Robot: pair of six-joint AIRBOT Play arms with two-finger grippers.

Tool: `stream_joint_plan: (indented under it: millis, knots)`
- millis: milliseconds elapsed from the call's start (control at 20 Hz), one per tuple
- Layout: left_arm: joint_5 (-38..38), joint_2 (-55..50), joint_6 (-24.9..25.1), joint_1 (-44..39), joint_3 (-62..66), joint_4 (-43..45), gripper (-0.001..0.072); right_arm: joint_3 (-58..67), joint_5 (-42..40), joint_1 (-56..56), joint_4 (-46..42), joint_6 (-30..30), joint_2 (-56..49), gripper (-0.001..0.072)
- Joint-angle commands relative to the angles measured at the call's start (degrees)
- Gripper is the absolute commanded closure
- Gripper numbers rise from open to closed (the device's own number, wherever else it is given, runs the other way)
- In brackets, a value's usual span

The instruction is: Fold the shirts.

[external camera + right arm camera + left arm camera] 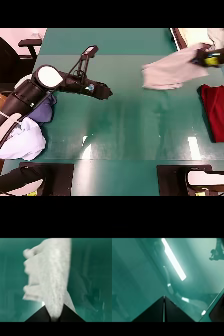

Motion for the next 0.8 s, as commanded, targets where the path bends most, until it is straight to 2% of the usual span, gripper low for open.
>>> stream_joint_plan:
  millis: [0, 200, 400, 750]
  knots:
    - [5.7, 0.0, -2.8, -2.5, 0.1, 0.1, 0.0688, 2.1, -0.6, -14.9, -1.6, 0.3, 2.6, 0.0697]
    - [7.0, 0.0, -3.0, -2.5, 0.1, 0.2, 0.0688, 2.1, -1.0, -23.1, 1.1, 0.2, 1.2, 0.0697]
    - [7.4, 0.0, -3.0, -2.5, 0.1, 0.2, 0.0688, 2.3, -3.2, -25.5, 6.8, 0.1, 0.6, 0.0697]
    - [7.4, -0.1, -2.7, -2.5, 0.1, 0.5, 0.0687, 16.4, 2.0, -26.1, 6.2, 0.1, 0.6, 0.0697]
